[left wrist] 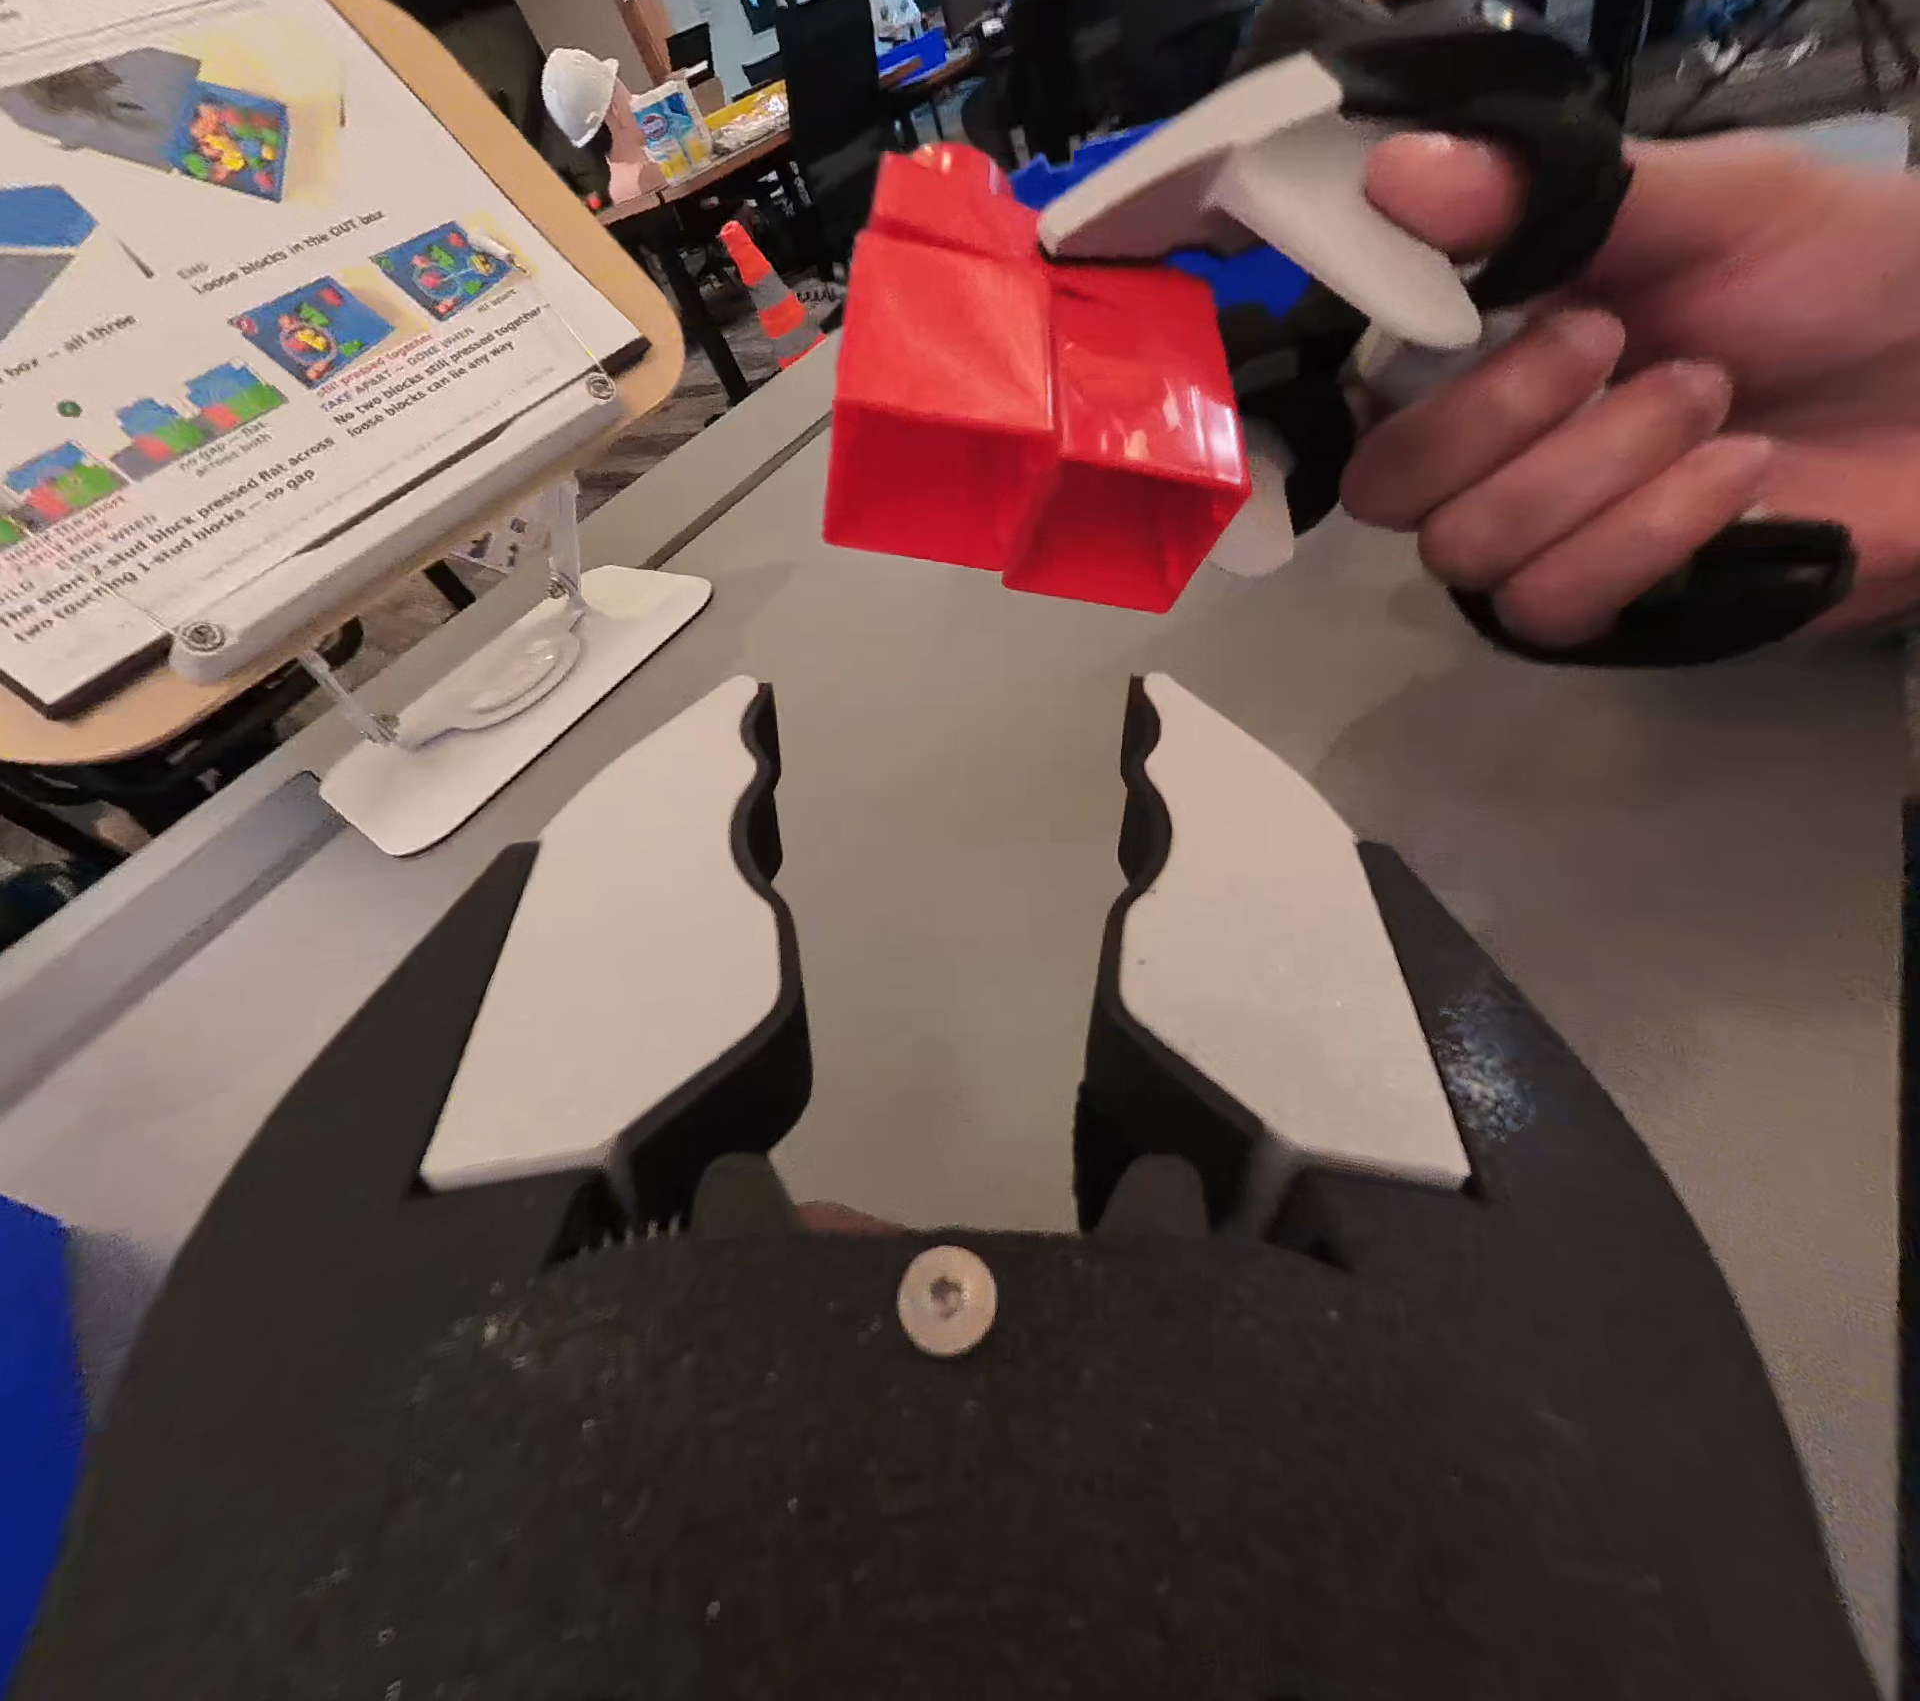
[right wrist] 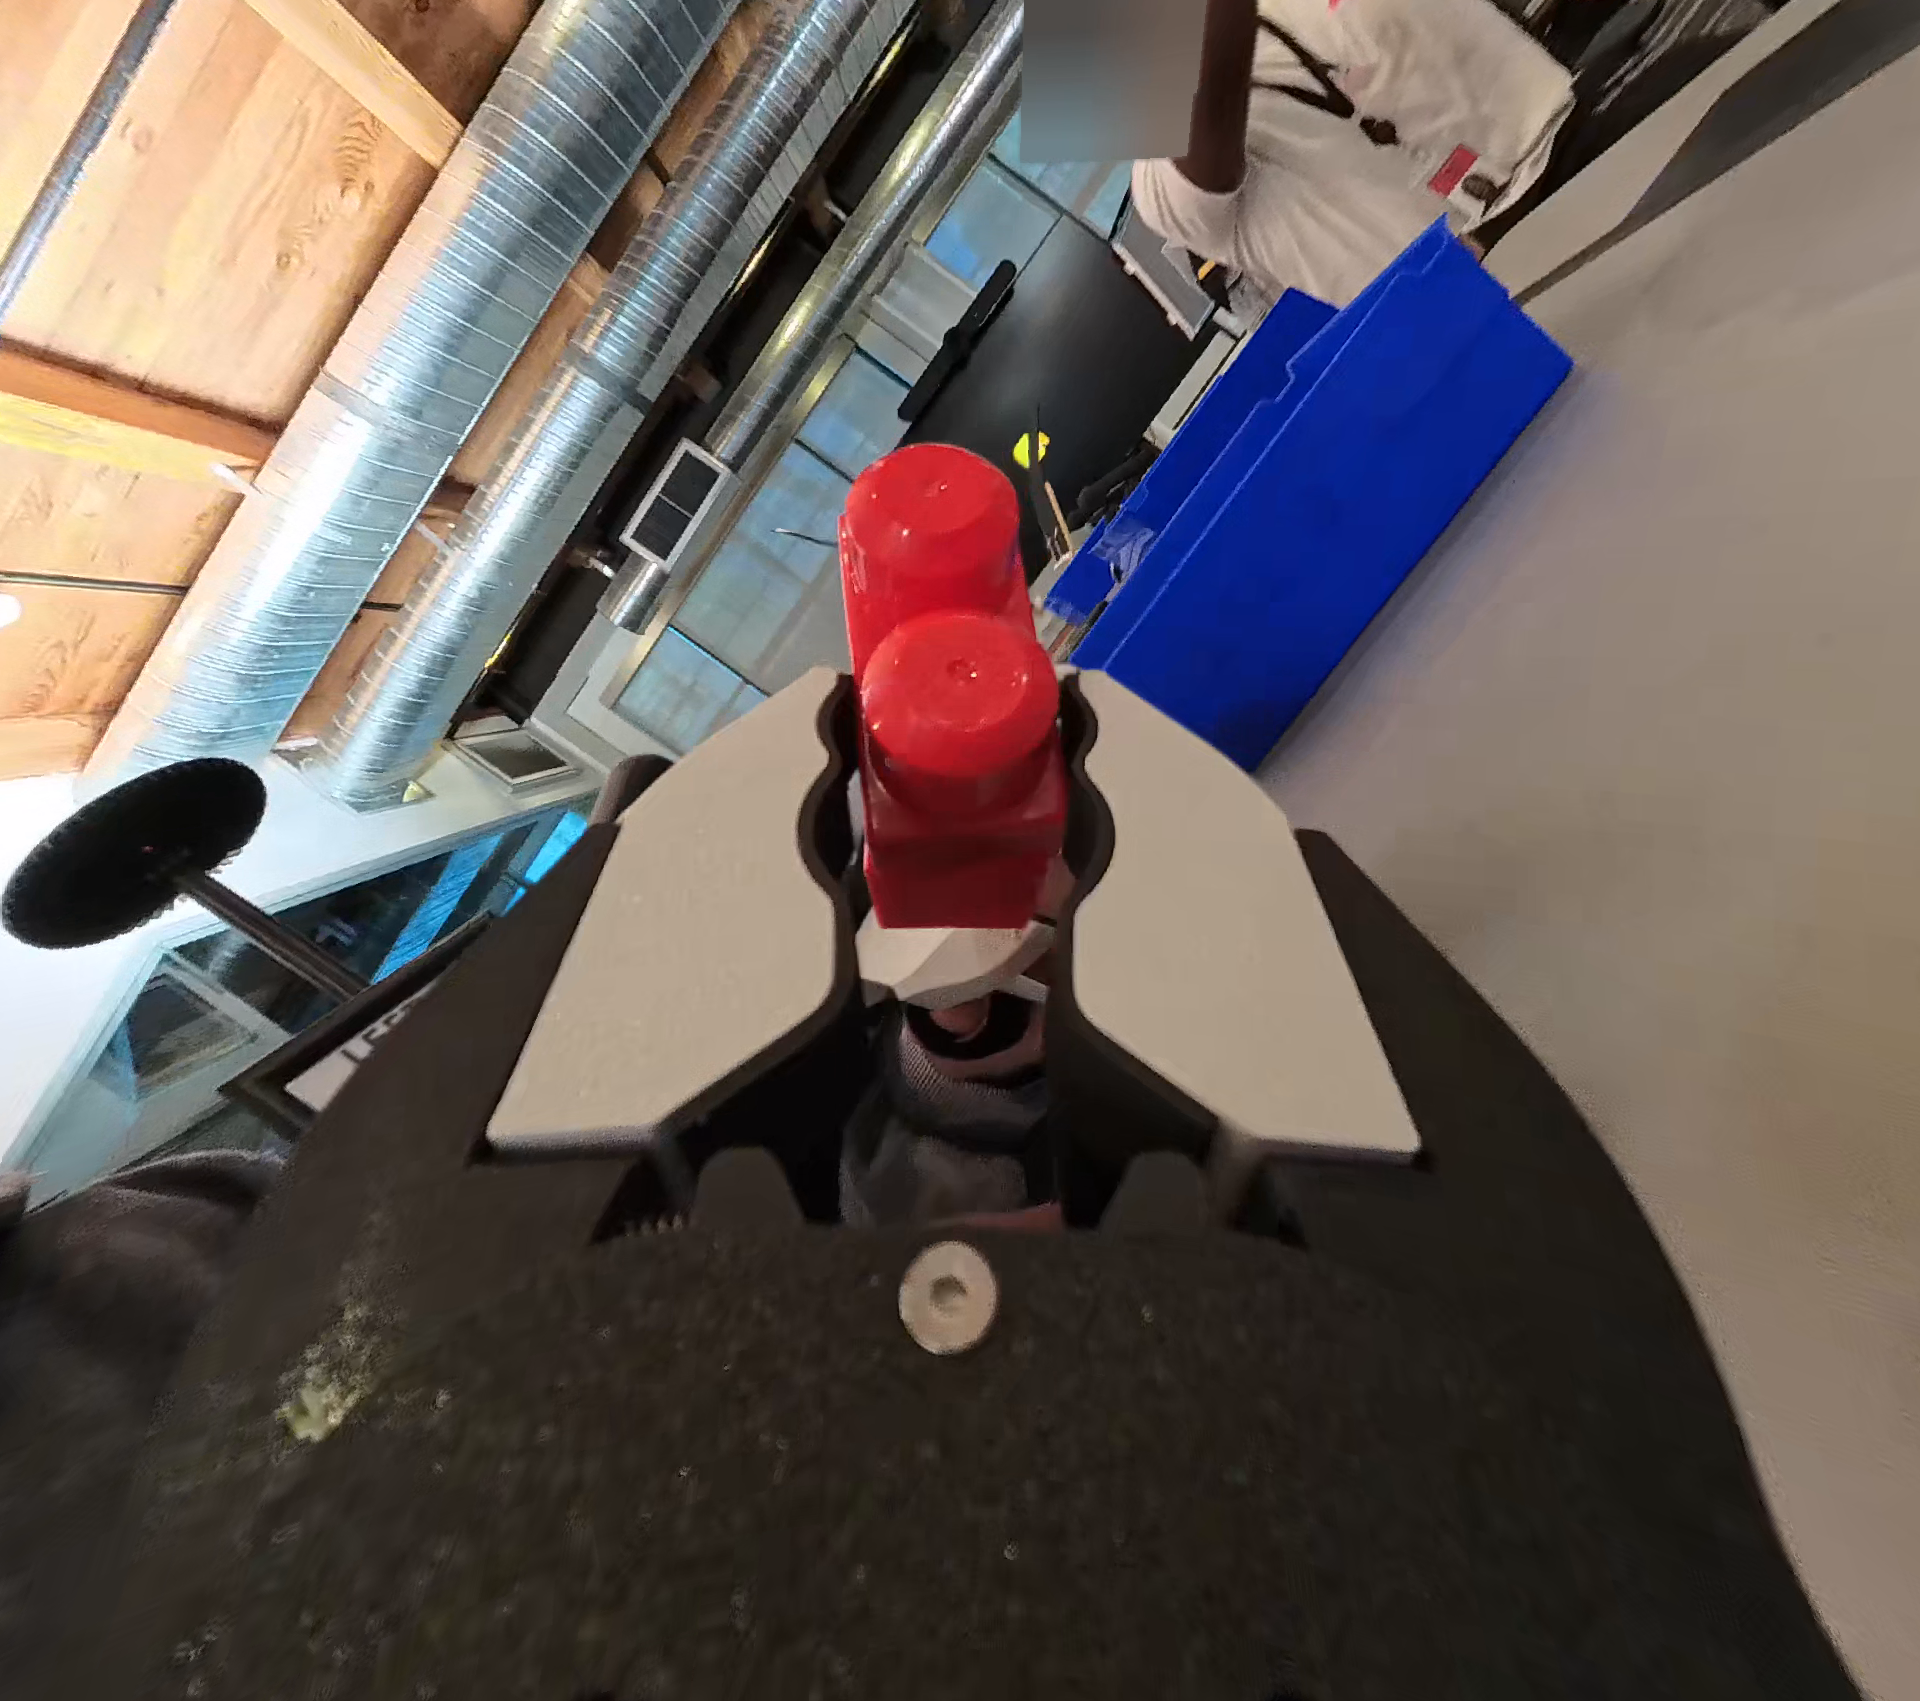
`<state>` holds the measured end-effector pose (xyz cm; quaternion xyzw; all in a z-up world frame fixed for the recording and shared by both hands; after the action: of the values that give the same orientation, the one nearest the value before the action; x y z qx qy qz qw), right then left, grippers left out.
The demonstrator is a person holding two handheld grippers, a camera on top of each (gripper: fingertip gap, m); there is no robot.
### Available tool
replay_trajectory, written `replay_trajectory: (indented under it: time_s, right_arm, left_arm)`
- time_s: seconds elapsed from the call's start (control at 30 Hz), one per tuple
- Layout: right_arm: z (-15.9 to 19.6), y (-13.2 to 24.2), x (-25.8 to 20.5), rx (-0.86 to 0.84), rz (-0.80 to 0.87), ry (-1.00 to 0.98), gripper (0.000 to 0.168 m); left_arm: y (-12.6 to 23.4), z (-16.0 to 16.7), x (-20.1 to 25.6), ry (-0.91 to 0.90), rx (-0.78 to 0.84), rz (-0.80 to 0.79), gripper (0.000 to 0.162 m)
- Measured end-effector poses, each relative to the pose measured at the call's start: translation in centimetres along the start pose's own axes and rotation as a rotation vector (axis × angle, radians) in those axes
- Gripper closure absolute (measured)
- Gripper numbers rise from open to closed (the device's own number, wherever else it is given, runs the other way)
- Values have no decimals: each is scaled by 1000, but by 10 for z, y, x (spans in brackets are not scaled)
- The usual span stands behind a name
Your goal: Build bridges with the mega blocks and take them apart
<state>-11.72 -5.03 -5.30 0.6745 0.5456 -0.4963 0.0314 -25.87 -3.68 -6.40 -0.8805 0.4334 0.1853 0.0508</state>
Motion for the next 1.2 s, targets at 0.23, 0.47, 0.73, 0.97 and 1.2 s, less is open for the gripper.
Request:
replay_trajectory:
  time_s: [0.23,0.47,0.73,0.97,1.2]
  right_arm:
    - [2,-1,0,-79,-19,1,131]
    - [-22,16,-3,-56,105,206,131]
    - [-166,104,-90,-36,751,843,131]
    - [-249,229,-25,-134,1274,685,131]
    - [-237,185,49,-337,1304,622,131]
  left_arm:
    - [2,2,-7,126,-22,83,90]
    - [1,13,-9,143,-60,72,101]
    - [-15,47,-2,217,-249,49,97]
    - [-15,44,1,181,-207,52,99]
    - [-19,45,0,189,-219,58,99]
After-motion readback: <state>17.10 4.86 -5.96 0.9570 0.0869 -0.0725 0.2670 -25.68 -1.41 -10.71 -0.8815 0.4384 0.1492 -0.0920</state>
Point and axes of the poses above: each gripper's, where its closed fingertips meet, y back along the fingers, z out of its underside, x = y × z across the jaws, the point moved 6 cm from there along y, back along the fingers, and after that the axes turned 15 degrees about -z, right-handed, at the moved point
